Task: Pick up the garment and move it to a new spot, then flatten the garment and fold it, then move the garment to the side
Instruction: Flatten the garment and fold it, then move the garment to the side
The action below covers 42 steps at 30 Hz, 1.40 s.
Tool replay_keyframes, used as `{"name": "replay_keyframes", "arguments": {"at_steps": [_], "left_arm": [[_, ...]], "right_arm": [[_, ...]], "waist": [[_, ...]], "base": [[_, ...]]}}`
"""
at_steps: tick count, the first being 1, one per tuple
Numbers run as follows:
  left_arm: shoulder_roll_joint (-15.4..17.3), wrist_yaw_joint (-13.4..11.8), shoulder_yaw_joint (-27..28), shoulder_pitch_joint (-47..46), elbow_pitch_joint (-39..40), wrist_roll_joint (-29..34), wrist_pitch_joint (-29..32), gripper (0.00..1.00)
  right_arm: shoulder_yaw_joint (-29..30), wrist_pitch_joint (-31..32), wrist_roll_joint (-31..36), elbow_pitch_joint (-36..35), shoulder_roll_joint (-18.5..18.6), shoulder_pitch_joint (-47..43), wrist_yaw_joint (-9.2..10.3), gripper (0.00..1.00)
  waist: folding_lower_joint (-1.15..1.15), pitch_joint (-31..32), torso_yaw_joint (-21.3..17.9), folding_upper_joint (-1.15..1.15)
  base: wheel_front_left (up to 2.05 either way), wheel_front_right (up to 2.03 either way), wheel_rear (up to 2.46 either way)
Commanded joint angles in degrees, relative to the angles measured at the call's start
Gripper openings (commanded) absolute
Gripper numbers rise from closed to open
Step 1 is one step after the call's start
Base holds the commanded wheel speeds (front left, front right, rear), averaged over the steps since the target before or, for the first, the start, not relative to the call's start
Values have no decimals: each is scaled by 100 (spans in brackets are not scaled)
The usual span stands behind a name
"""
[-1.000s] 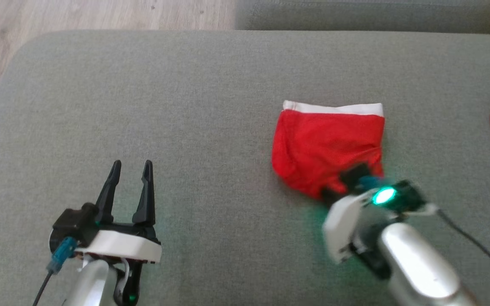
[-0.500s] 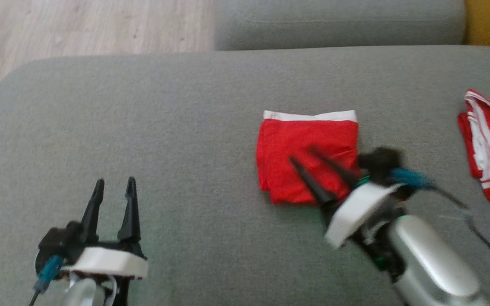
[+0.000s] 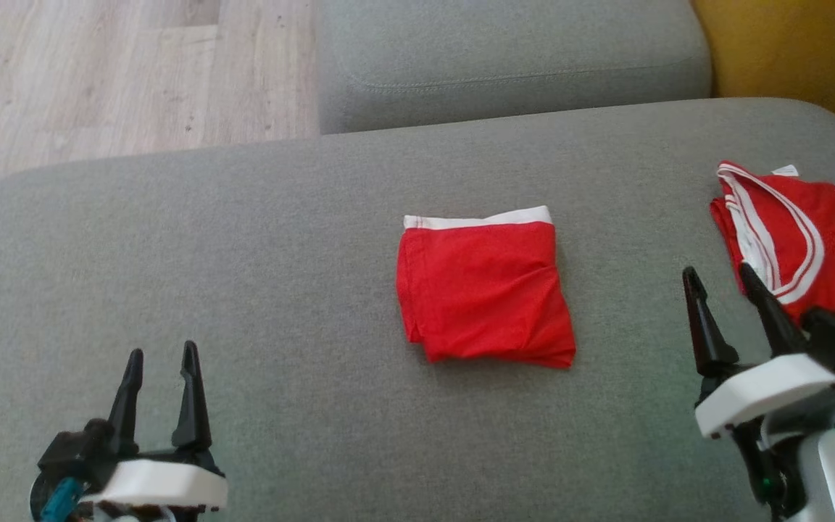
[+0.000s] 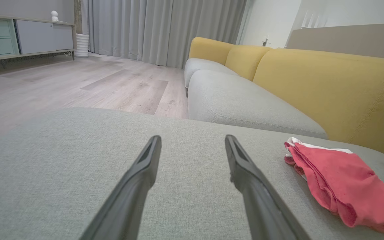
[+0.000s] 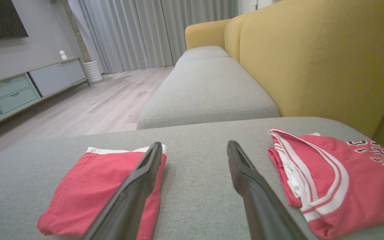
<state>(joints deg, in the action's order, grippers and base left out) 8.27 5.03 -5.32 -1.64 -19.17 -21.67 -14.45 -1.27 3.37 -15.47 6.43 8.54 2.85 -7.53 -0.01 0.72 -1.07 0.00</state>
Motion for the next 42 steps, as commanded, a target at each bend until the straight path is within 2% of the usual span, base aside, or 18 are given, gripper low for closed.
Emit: {"name": "replay_keyframes", "arguments": {"at_steps": [1,17,21,24,27,32,37,42], "left_arm": [[130,-36,246,-148,210,53,-55,100],[169,-113,176,-105,220,43,-32,100],[174,-124,138,-171,293,42,-9,100],[182,-117,102,-310,397,42,18,100],[189,-102,45,-507,508,62,37,100],[156,-56,-126,-828,546,123,48,100],[110,-30,-178,-1012,448,114,18,100],[94,-16,-158,-1049,334,103,-16,100]], "right_arm": [[-103,13,33,-221,-4,118,4,100],[-102,264,135,-259,-175,-36,4,100],[-256,424,83,-255,-156,158,4,100],[-377,795,-101,-143,-231,549,4,100],[-424,1316,-125,167,-292,1083,4,100],[-429,2092,-207,1132,-384,1789,4,100],[-446,2487,-278,1963,-442,2085,4,100],[-630,2632,-510,2388,-476,2206,4,100]], "waist": [[1,14,-18,0],[1,6,-78,0],[1,-119,-4,0],[1,-335,107,0],[1,-620,249,0],[1,-996,547,0],[1,-1196,744,0],[1,-1213,748,0]], "base": [[0,0,0],[0,0,0],[0,0,0],[0,0,0],[0,0,0],[0,0,0],[0,0,0],[0,0,0]]}}
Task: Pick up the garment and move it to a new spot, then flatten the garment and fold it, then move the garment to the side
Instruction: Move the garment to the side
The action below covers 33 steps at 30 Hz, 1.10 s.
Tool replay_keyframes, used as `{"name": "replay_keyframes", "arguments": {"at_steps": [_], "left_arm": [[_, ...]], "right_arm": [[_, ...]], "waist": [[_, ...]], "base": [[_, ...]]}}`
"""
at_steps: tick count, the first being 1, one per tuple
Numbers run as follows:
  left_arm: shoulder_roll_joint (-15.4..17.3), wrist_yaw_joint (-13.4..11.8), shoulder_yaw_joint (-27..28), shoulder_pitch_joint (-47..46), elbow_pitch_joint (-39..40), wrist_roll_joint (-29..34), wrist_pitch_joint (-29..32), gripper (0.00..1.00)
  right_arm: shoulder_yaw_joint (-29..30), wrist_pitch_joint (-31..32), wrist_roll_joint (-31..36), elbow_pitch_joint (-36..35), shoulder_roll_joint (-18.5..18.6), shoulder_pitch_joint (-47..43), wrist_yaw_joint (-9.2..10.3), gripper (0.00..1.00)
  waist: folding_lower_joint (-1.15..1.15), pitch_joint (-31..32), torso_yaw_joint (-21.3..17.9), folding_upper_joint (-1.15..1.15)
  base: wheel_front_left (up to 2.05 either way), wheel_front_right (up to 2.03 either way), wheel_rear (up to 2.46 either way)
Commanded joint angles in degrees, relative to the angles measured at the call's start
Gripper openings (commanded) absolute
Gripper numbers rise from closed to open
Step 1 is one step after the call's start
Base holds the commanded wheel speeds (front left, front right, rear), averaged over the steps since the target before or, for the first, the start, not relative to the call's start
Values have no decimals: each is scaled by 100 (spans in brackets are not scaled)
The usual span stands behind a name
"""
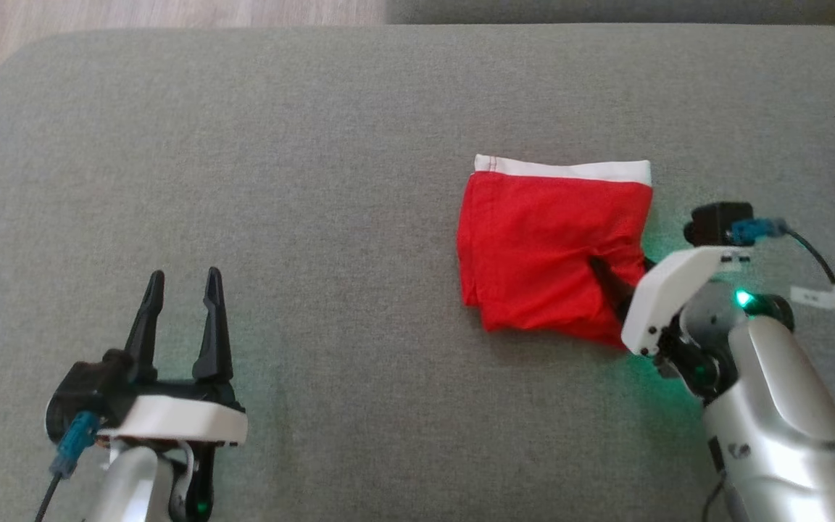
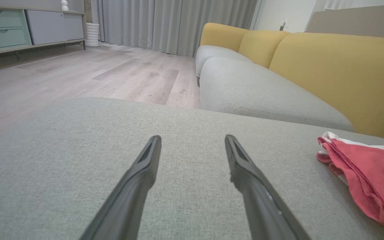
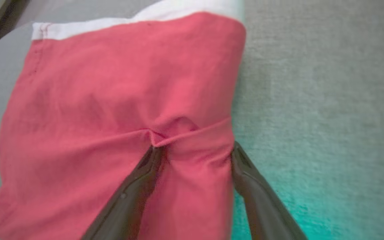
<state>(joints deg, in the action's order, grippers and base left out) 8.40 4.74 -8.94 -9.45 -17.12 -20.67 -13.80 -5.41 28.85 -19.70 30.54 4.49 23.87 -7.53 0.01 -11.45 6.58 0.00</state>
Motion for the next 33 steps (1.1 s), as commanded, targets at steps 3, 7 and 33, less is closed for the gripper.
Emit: {"name": "replay_keyframes", "arguments": {"at_steps": [3,7,33], "left_arm": [[83,20,227,-268,76,-4,-94,100],[96,29,257,-280,55,-11,-103,100],[324,113,220,-1112,608,213,-67,100]], "right_arm": [[-344,126,-370,117,-82,203,4,37],[-630,96,-415,201,33,381,4,0],[-2428,249,-803,-328,3950,2755,4,0]], "waist": [[-1,10,-98,0],[-1,10,-242,0],[-1,-1466,-1977,0]], "base": [[0,0,0],[0,0,0],[0,0,0]]}}
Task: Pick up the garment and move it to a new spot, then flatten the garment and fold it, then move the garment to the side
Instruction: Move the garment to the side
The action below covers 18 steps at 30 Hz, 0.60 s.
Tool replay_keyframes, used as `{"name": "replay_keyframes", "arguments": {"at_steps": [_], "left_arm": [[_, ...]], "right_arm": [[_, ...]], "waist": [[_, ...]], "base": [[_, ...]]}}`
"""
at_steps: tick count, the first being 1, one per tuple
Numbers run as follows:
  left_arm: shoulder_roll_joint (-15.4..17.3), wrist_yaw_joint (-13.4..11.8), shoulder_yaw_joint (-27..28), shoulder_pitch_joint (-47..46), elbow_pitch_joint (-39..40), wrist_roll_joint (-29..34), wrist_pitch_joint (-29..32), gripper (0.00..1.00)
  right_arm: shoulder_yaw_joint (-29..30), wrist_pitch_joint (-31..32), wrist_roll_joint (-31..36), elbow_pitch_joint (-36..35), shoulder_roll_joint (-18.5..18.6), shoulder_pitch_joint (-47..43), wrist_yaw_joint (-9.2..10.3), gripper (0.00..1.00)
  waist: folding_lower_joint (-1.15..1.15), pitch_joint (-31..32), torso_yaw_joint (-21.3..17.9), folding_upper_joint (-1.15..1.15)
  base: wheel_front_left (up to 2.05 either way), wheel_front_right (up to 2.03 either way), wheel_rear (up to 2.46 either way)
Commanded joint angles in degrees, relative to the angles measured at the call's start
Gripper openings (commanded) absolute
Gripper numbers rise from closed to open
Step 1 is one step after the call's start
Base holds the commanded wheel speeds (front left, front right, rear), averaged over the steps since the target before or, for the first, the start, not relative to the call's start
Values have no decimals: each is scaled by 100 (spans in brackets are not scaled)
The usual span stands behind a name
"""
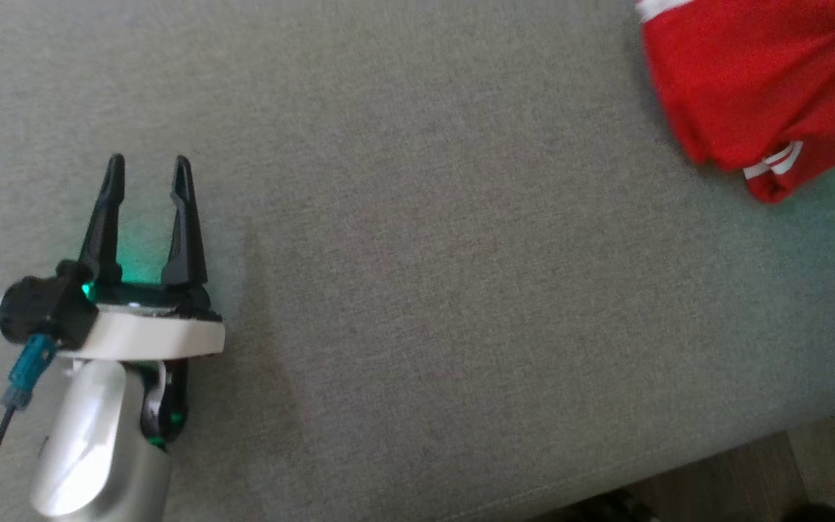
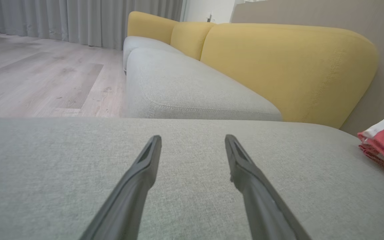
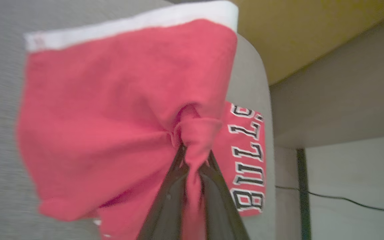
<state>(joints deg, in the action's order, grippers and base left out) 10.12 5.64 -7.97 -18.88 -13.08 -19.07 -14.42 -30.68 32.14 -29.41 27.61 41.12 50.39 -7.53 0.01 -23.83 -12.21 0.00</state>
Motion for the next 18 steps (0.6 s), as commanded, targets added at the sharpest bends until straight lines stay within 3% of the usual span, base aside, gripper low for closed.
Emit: {"name": "replay_keyframes", "arguments": {"at_steps": [1,6,7,8,15,18], "left_arm": [[179,28,106,-200,215,64,12,100],[280,42,55,-323,245,92,54,100],[290,43,49,-334,243,92,57,100],[298,42,41,-342,238,95,57,100],[240,1,16,-284,99,81,22,100],[145,-41,13,-149,-27,69,-11,100]], "right_arm": [[121,-129,330,58,331,131,4,0],[567,-246,683,642,75,163,4,0],[637,-300,797,722,11,165,4,21],[725,-379,916,780,-65,160,4,100],[1363,-1084,1628,937,-495,39,4,100],[1650,-1734,1822,786,-770,-186,4,100]], "waist": [[-1,-284,-105,0],[-1,-448,-118,0],[-1,-453,-119,0],[-1,-448,-117,0],[-1,-118,-54,0],[-1,252,39,0]], "base": [[0,0,0],[0,0,0],[0,0,0],[0,0,0],[0,0,0],[0,0,0]]}}
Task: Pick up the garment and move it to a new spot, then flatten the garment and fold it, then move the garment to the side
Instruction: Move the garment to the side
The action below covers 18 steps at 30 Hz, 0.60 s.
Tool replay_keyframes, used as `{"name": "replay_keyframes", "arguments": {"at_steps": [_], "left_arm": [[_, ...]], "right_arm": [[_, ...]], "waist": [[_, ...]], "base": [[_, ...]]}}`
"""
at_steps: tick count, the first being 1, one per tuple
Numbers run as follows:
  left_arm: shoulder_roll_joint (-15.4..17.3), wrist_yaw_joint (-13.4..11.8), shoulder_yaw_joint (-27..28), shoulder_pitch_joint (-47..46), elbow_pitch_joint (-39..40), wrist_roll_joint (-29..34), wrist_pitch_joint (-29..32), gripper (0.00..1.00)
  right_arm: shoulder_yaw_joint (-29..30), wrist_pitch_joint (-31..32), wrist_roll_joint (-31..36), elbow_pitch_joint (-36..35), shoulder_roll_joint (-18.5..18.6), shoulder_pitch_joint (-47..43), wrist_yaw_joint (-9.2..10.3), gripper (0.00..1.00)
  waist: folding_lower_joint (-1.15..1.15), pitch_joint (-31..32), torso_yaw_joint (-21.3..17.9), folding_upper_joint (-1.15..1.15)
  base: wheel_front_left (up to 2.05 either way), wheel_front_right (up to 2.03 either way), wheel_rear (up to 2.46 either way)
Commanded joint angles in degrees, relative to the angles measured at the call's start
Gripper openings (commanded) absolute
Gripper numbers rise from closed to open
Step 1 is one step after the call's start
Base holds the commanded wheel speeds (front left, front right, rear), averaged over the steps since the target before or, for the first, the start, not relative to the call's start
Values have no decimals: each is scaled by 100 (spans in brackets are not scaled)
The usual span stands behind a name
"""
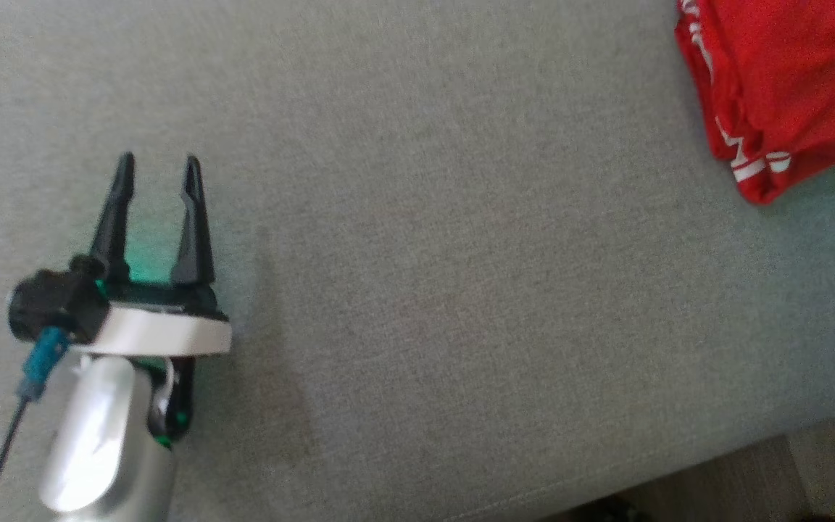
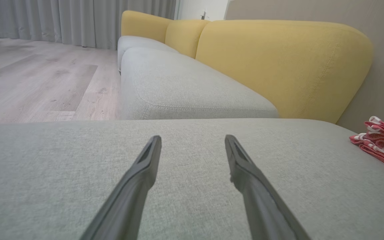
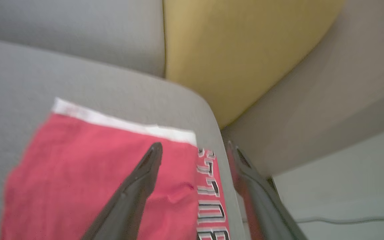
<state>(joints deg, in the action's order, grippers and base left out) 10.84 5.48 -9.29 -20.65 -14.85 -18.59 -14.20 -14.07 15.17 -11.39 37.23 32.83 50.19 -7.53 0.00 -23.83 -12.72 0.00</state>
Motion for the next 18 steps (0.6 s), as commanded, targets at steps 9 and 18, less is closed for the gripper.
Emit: {"name": "replay_keyframes", "arguments": {"at_steps": [9,18], "left_arm": [[-238,-64,407,815,-97,-144,-77,100],[-267,-109,781,1715,-57,-76,-79,100]], "right_arm": [[413,-1405,-256,-1199,-1084,-1988,4,100],[763,-1805,-286,-2357,-2079,-3944,4,100]], "waist": [[0,1612,591,0],[0,2356,955,0]], "base": [[0,0,0],[0,0,0]]}}
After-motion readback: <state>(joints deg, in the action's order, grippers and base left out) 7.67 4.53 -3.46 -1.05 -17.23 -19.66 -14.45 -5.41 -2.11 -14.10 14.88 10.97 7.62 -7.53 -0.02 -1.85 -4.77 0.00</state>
